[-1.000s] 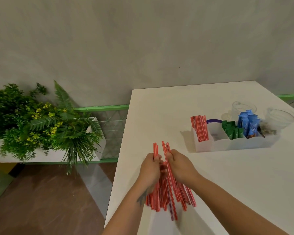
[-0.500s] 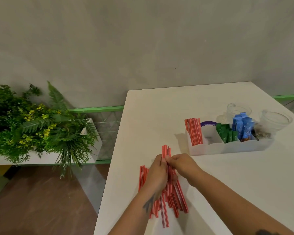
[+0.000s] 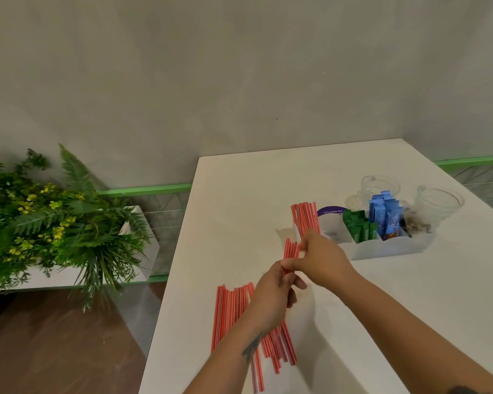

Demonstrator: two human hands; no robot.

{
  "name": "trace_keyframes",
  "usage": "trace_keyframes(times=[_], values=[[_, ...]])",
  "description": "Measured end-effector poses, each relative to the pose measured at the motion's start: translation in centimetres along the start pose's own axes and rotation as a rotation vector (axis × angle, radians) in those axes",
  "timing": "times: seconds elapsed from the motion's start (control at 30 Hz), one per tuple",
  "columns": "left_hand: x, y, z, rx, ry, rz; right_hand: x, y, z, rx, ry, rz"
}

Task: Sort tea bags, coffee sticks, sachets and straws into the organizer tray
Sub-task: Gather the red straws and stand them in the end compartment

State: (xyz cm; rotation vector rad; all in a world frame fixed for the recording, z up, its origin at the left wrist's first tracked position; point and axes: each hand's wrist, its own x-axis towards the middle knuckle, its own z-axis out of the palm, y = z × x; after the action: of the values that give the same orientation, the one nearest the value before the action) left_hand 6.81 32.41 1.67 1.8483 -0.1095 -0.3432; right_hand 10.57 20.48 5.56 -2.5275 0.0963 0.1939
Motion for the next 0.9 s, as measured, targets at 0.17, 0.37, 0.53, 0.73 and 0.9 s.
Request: trace_keyframes(times=[0.17,0.37,0.53,0.73,0.9], values=[[0.9,1.0,0.8,0.014,0.030,0.082,-1.0,-0.1,-1.3,0.204,-0.009,-0.238],[1.9,1.0,2.2,-0.026,0.065,0.142,-2.2,0.3,-2.3,0.103,0.068,-0.346],[2.3,-0.8,3.7,-0.021,0.081,0.083,-2.6,2.5,-1.3,-0.039,0.038,-0.448],[2.5,-0.5,3.5,0.129,0.075,0.155,-1.9,3.2,-1.4,0.135,-0.002,-0.406],[3.9,3.4,2.0,0.112,0.088,0.244,-0.3,1.1,-5.4,0.316,0.072,-0.375]])
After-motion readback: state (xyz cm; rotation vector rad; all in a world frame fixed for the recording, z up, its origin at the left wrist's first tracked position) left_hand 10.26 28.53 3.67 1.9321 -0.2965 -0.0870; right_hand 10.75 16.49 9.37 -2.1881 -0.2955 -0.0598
